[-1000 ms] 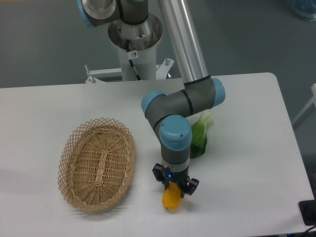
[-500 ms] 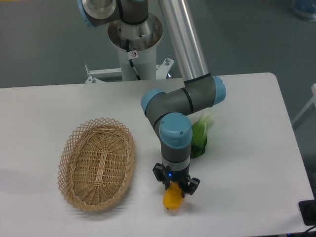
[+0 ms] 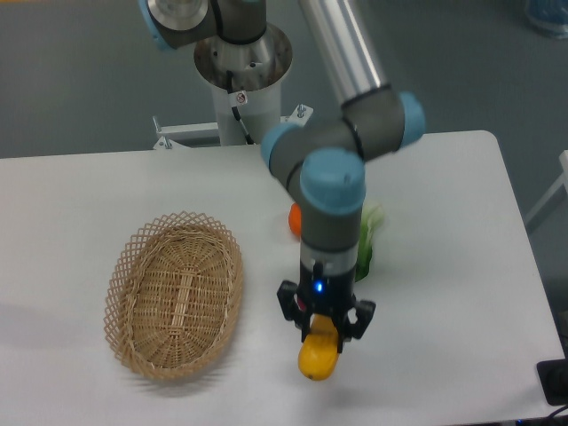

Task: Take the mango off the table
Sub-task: 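Lift the held mango up off the table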

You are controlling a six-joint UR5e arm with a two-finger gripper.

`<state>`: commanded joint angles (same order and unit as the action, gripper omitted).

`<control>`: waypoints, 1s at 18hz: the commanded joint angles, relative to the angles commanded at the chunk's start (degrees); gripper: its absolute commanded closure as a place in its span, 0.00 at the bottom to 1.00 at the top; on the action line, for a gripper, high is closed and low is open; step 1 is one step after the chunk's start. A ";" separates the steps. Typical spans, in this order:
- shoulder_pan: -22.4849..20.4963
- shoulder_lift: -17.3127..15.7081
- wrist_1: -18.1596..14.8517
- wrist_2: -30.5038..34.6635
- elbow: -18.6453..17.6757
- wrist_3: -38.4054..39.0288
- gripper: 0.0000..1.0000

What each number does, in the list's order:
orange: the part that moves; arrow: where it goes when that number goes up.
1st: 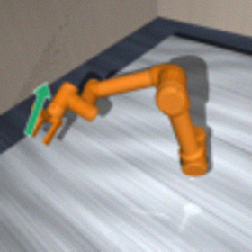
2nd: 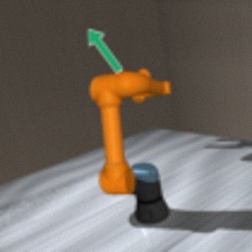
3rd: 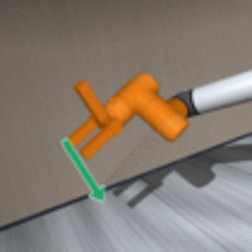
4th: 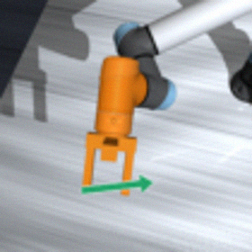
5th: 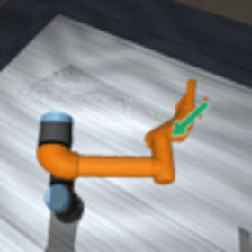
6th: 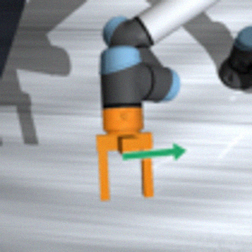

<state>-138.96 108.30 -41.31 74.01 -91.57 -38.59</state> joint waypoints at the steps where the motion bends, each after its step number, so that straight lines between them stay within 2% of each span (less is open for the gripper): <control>1: -0.09 -1.49 -0.35 -0.18 -0.79 0.09 0.55; 4: 0.09 -4.05 -2.37 -1.49 -1.24 0.18 0.55; 8: 0.09 -5.28 -5.89 -1.85 -1.06 0.10 0.55; 18: -0.17 -5.99 -6.15 -1.76 -1.15 0.01 0.55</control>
<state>-139.13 102.30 -47.46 72.25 -92.72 -38.58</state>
